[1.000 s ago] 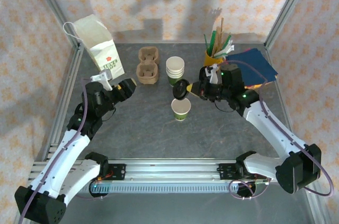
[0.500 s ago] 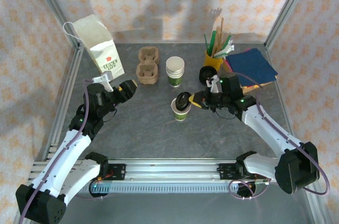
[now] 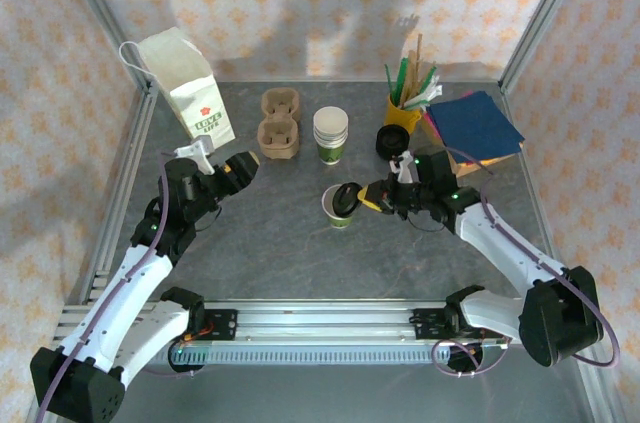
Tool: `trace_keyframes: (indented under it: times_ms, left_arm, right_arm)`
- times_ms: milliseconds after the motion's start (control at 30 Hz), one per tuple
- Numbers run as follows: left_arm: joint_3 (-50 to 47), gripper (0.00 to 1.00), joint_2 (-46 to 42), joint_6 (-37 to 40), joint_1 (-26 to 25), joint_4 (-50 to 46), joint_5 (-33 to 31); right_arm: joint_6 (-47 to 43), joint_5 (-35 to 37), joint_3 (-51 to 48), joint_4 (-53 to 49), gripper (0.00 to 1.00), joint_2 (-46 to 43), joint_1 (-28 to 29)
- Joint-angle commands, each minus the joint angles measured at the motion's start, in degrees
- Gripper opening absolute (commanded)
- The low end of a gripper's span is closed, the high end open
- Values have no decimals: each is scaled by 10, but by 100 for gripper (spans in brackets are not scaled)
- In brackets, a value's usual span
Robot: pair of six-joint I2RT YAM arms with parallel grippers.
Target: Pack the takeout coffee
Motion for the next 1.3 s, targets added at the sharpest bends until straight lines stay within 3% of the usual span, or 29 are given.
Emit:
trace_keyframes:
  times_ms: [0,1267]
  left_arm:
    - [-3,72,-4,-1,0,14,7]
    - [0,73,3,0,0,10,7]
  right_arm:
    - [3,-6,-10,22,8,2,-4]
    - [-20,3,-30,45,20,61,-6]
